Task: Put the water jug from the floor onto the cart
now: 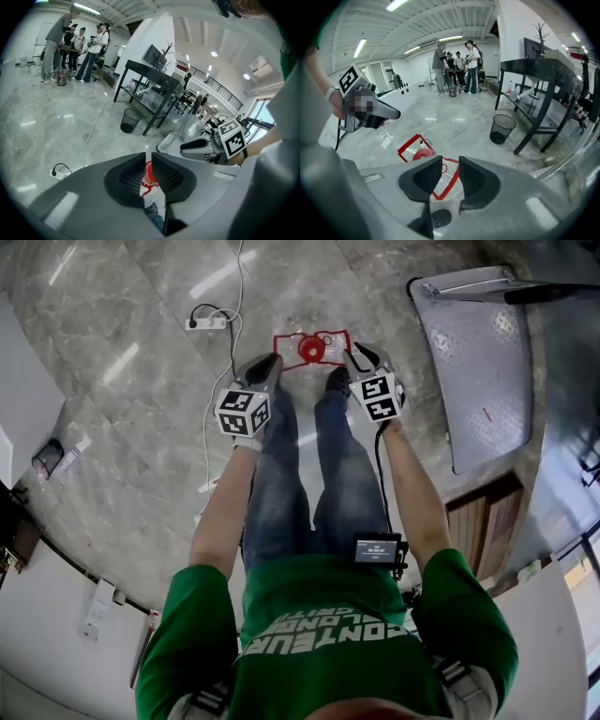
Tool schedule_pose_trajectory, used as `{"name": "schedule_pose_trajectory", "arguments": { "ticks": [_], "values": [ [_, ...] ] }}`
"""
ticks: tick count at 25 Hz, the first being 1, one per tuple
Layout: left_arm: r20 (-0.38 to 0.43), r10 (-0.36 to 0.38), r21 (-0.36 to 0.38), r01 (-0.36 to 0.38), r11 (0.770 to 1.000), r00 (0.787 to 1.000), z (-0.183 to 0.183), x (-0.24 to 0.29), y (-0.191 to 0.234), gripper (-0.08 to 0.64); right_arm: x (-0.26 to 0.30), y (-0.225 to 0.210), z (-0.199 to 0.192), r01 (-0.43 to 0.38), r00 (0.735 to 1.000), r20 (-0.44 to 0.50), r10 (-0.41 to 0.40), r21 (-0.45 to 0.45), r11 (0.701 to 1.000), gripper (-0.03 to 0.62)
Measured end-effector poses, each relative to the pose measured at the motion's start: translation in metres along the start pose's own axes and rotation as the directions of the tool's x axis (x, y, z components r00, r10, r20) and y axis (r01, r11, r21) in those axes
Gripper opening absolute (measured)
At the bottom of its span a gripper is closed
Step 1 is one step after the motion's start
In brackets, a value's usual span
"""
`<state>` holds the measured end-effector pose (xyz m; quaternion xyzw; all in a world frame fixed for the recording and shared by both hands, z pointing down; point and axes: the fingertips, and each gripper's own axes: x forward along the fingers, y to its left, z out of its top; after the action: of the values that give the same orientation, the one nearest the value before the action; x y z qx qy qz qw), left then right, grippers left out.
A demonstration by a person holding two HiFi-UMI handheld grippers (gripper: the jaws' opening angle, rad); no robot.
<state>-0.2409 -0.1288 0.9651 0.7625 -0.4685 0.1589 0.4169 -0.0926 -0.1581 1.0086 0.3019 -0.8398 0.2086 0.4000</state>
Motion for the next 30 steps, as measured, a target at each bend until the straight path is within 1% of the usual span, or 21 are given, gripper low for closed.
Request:
{"name": "schedule_pose_trajectory", "arguments": {
  "ticks": [2,4,5,8,10,17,19,20,25,26,27,28,30],
  "values": [
    [-0.035,0.016,-0.009,-0.016,1.000,0.999,-0.014,0.012,0.010,0.074,0.013,-0.001,-0.011,0.002,1.000,-0.024,-0.002,0.012,1.000,0.112],
    [-0.065,0.039,-0.017,-0.041,0.999,0.997,-0.026,0.023,0.021,0.140,0.025,-0.004,-0.018,0.003,0.999,-0.043,-0.002,0.028,1.000,0.126],
    [-0.079,0.052,-0.020,-0.054,0.998,0.996,-0.031,0.028,0.026,0.161,0.030,-0.005,-0.021,0.004,0.999,-0.052,-0.002,0.035,0.999,0.129],
    [-0.125,0.091,-0.031,-0.095,0.995,0.988,-0.050,0.039,0.040,0.203,0.043,-0.007,-0.031,0.006,0.997,-0.079,-0.002,0.053,0.999,0.141],
    [-0.151,0.106,-0.040,-0.113,0.993,0.983,-0.061,0.045,0.047,0.213,0.049,-0.008,-0.038,0.003,0.995,-0.096,0.004,0.066,0.998,0.145],
    [-0.211,0.097,-0.066,-0.113,0.991,0.973,-0.087,0.060,0.058,0.207,0.066,-0.004,-0.056,-0.011,0.988,-0.150,0.024,0.088,0.996,0.149],
    [-0.213,0.100,-0.069,-0.117,0.991,0.972,-0.089,0.063,0.063,0.159,0.071,-0.004,-0.059,-0.009,0.987,-0.161,0.024,0.091,0.996,0.149],
    [-0.212,0.101,-0.071,-0.119,0.990,0.972,-0.089,0.064,0.065,0.154,0.073,-0.004,-0.061,-0.007,0.986,-0.165,0.023,0.095,0.995,0.149],
    [-0.234,0.068,-0.078,-0.088,0.993,0.970,-0.097,0.073,0.063,0.158,0.080,-0.001,-0.066,-0.002,0.983,-0.183,0.025,0.123,0.992,0.147],
    [-0.238,0.062,-0.081,-0.083,0.993,0.969,-0.098,0.075,0.062,0.155,0.081,-0.001,-0.067,0.002,0.983,-0.185,0.021,0.125,0.992,0.141],
    [-0.241,0.057,-0.087,-0.080,0.993,0.969,-0.099,0.076,0.061,0.138,0.081,-0.002,-0.068,0.009,0.982,-0.186,0.015,0.131,0.991,0.104],
    [-0.242,0.054,-0.097,-0.080,0.992,0.969,-0.100,0.077,0.060,0.110,0.081,-0.003,-0.070,0.019,0.982,-0.187,0.008,0.141,0.990,0.088],
    [-0.246,0.048,-0.129,-0.081,0.988,0.968,-0.102,0.077,0.059,0.093,0.081,-0.008,-0.075,0.037,0.982,-0.191,-0.003,0.175,0.984,0.062]
  ]
}}
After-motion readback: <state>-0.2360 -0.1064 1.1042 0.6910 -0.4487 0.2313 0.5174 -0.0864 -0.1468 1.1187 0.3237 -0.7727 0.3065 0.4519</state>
